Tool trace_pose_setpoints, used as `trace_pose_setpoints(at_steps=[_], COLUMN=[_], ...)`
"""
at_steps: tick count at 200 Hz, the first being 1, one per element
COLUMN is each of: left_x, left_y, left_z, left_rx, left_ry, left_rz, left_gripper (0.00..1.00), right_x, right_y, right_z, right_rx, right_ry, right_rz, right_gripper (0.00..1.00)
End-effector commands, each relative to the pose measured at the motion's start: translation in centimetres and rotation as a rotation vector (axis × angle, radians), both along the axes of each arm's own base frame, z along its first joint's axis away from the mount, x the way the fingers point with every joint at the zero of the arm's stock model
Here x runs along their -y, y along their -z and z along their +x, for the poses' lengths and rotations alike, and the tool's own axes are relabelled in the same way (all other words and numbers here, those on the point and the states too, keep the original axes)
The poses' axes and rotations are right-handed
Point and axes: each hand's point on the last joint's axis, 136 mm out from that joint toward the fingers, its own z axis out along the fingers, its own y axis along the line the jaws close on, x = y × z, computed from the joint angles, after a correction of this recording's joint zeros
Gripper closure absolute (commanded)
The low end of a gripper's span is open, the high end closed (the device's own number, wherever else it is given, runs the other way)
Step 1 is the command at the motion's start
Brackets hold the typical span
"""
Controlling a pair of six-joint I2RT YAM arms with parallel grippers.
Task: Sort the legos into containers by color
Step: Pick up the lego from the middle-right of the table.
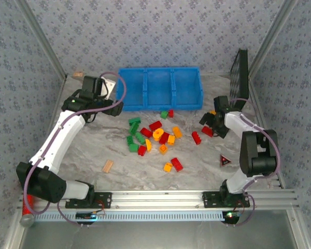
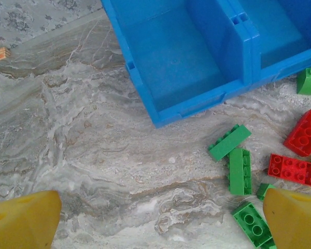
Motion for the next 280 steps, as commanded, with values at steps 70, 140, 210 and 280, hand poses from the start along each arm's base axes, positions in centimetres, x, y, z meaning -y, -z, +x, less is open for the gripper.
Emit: trace_pose_setpoints(at_steps=[70,140,210,280], left_x=[-0.6,-0.9,-1.3,-1.4], left_y=[0.2,0.2,0.1,-0.3], left_z=[-0.4,-0.7,-1.4,-1.5], left_rx=[-0.032,-0.04,-0.023,-0.011], left_ry=[-0.008,-0.027,-0.037,-0.039], left_rz=[0.052,0.063,0.069,0.068], left_gripper=[0.0,0.0,0.0,0.0], right_x=[-0.2,-0.5,-0.5,-3.7], right_y=[4.0,5.2,0.2,-8.5], right_z=[0.3,-0.1,-0.8,3.2], right_rx=[-0.099,-0.149,-0.127,0.053], right_ry=[-0.074,-0.129,-0.238,-0.34], right_rz=[-0.023,-0.027,-0.078,-0.112], right_gripper=[0.16,0.45,0.58,0.58])
